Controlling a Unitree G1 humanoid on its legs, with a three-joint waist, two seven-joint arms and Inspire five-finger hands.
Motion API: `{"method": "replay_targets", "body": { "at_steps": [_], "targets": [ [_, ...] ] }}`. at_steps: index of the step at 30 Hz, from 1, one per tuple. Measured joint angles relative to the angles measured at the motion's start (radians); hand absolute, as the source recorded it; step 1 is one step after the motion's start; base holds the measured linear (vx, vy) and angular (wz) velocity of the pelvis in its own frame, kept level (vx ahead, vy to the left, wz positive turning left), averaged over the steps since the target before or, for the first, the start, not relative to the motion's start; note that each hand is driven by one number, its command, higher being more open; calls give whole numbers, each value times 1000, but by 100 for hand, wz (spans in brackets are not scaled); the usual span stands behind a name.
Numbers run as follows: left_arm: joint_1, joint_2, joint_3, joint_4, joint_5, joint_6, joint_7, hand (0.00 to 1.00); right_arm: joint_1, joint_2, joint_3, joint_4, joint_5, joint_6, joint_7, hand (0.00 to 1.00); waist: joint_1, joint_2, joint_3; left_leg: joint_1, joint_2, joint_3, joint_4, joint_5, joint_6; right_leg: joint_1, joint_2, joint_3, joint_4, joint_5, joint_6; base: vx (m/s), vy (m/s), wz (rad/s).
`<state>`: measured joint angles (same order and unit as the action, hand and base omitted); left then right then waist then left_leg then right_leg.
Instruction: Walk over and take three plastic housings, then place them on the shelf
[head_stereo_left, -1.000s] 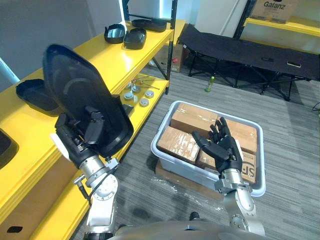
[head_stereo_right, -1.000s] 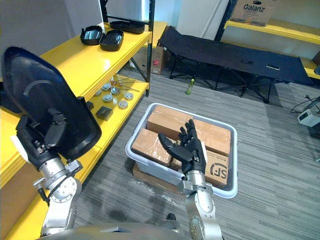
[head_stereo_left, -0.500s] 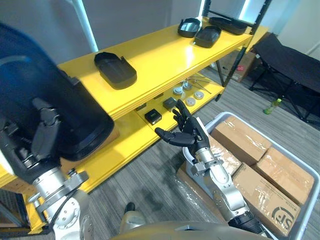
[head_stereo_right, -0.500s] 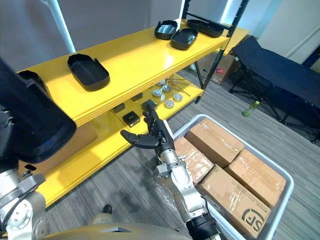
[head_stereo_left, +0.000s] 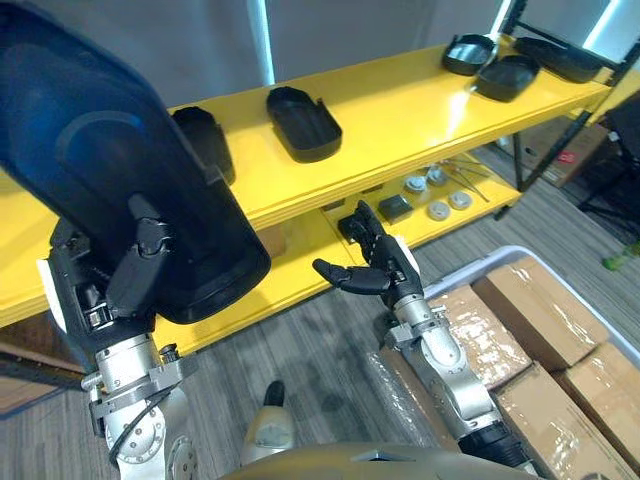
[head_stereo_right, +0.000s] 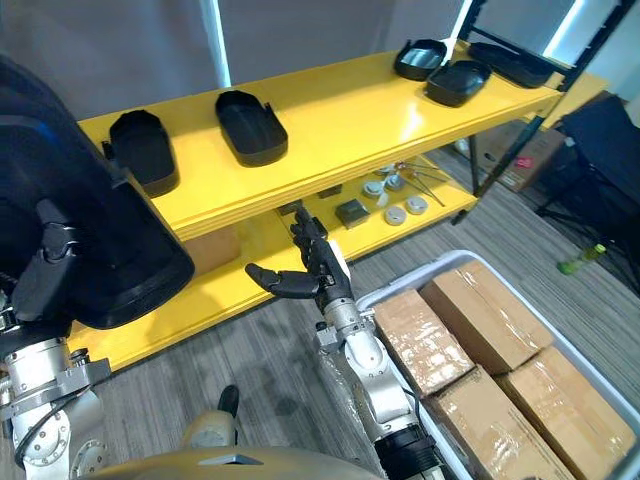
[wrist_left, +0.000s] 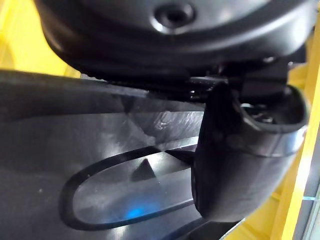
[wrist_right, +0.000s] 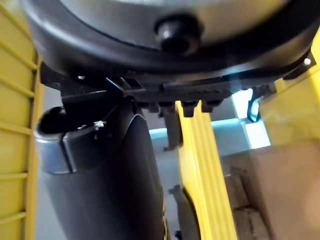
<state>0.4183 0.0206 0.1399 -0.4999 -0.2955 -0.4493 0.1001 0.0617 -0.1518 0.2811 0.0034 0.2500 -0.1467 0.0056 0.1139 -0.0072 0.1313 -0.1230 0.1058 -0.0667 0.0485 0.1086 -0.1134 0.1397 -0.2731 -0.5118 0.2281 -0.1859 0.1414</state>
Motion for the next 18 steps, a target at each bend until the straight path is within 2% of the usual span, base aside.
{"method": "replay_targets", "body": {
  "at_steps": [1, 2, 3, 7, 10, 15, 18],
  "targets": [
    [-23, 17, -20, 32, -17, -7, -23, 0, 27, 4, -21, 0, 3, -1, -14, 100, -13, -5, -1, -2, -27, -33, -10, 16, 3, -8, -4, 58, 36, -35, -17, -17, -61, 113],
    [-37, 23, -41, 49, -19, -7, -41, 0, 54, 8, -40, 0, 3, -2, -22, 100, -17, -9, -2, -3, -44, -56, -29, 39, 2, -10, -4, 105, 45, -43, -25, 5, -37, 99],
    [-39, 24, -57, 52, -26, -8, -49, 0, 68, 12, -57, 2, 3, -2, -24, 100, -24, -9, -1, -9, -51, -69, -41, 53, 1, -9, -5, 103, 47, -43, -23, 8, -13, 63],
    [-38, 26, -86, 72, -20, -8, -21, 0, 80, 13, -79, 15, -1, -9, -19, 100, -32, -9, 2, -10, -42, -48, -50, 77, 5, -2, 7, 93, 28, -43, -16, -44, -26, 13],
    [-36, 24, -94, 72, -16, -8, 11, 0, 81, 13, -79, 15, -37, -24, -14, 100, -33, -4, 5, -9, -23, -45, -50, 82, 0, -12, 22, 102, 33, -50, 6, -130, -44, -7],
    [-33, 24, -93, 70, 12, -8, 13, 0, 84, -4, -84, 15, -42, -59, -14, 100, -34, 10, 26, -45, 8, 35, -2, 60, 15, -11, 30, 80, 38, -52, 10, -110, -3, 13],
    [-33, 24, -83, 67, 40, -10, 35, 0, 57, 3, -77, 15, -34, -89, -49, 100, -3, 7, 70, -132, 9, 75, 216, -43, 34, -14, -1, 91, 67, -61, 23, -12, 122, -8]
  ]
}}
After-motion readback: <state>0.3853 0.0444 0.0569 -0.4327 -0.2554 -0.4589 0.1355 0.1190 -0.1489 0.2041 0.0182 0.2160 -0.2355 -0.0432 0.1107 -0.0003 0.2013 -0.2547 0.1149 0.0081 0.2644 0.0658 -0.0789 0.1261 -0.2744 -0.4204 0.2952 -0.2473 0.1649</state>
